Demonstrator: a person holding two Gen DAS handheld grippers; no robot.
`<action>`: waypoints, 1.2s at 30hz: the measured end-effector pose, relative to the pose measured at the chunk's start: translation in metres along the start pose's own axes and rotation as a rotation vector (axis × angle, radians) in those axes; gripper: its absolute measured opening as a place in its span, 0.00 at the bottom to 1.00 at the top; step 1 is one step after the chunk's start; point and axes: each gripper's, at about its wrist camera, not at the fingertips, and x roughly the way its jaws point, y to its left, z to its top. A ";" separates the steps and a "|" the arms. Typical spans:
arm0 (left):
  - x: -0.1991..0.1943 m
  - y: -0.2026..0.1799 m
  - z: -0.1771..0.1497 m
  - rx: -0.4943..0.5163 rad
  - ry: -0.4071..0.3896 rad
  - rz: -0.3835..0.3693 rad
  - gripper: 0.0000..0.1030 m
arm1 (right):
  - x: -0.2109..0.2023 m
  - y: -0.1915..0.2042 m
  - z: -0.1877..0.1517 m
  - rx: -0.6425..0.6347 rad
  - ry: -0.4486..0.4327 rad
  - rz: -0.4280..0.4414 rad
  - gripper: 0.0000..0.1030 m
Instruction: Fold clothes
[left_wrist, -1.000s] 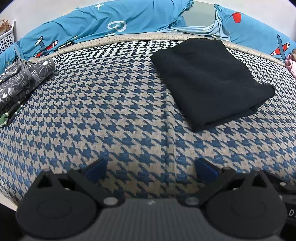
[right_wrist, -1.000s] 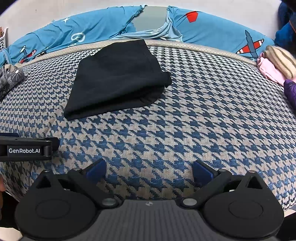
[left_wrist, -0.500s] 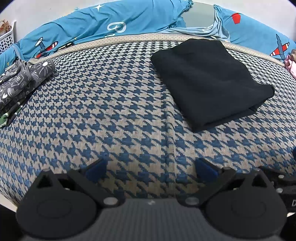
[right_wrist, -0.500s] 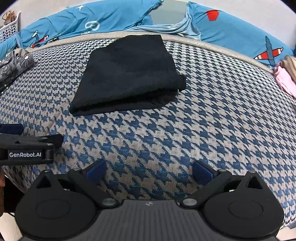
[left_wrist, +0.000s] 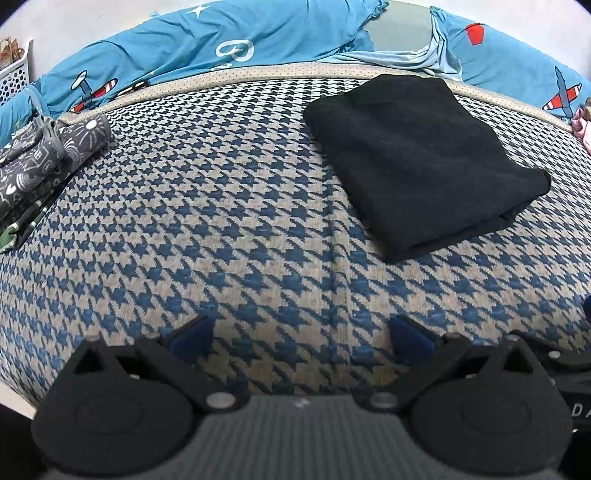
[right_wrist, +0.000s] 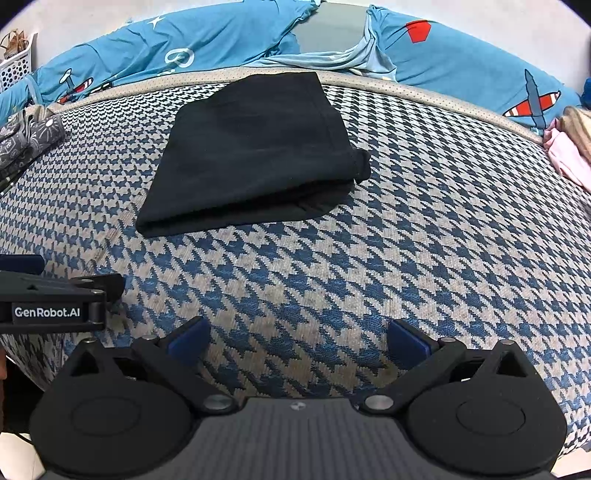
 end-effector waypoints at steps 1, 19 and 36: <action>0.000 0.000 0.000 -0.001 0.003 0.001 1.00 | 0.000 0.000 0.000 0.001 -0.001 0.000 1.00; 0.002 0.004 0.008 -0.004 0.075 -0.030 1.00 | 0.002 0.003 0.002 0.037 -0.009 -0.023 1.00; 0.002 0.001 0.005 0.008 0.046 -0.021 1.00 | 0.004 0.006 0.007 0.047 0.026 -0.044 1.00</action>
